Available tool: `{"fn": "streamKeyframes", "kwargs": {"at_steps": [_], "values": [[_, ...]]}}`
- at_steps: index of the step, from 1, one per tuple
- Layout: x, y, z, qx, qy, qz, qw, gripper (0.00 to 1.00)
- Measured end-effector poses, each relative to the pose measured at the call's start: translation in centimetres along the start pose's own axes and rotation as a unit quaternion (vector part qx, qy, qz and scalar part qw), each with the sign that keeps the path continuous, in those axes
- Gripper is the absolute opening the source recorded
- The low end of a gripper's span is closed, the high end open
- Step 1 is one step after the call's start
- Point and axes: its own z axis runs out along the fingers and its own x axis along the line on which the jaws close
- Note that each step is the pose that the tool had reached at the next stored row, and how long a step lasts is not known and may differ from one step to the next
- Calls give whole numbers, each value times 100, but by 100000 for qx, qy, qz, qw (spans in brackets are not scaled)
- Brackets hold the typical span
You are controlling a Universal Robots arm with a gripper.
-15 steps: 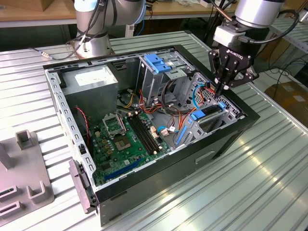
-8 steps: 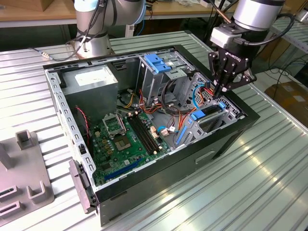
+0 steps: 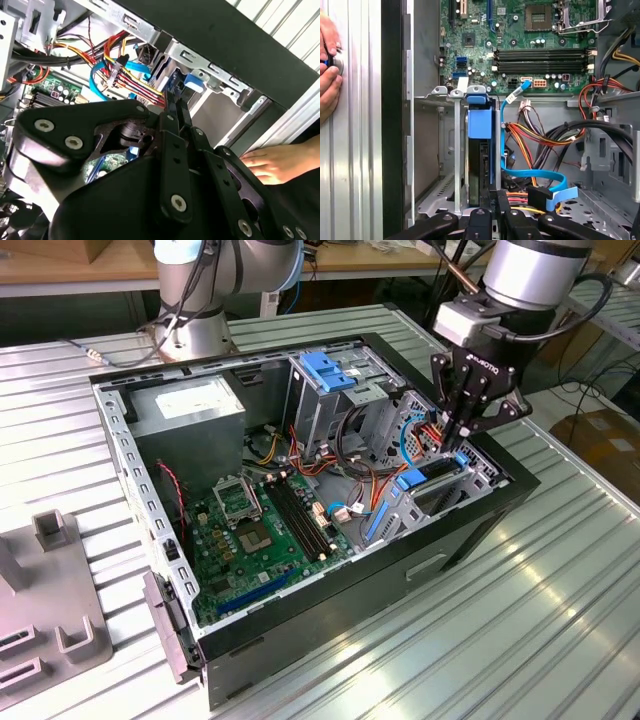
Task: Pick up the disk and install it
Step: 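Insert the first disk wire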
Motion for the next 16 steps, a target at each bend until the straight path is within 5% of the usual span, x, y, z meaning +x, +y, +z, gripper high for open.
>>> {"fn": "streamKeyframes", "kwargs": {"at_steps": [16], "values": [[41,43,120,-15,-2,-6,100000,16]]}}
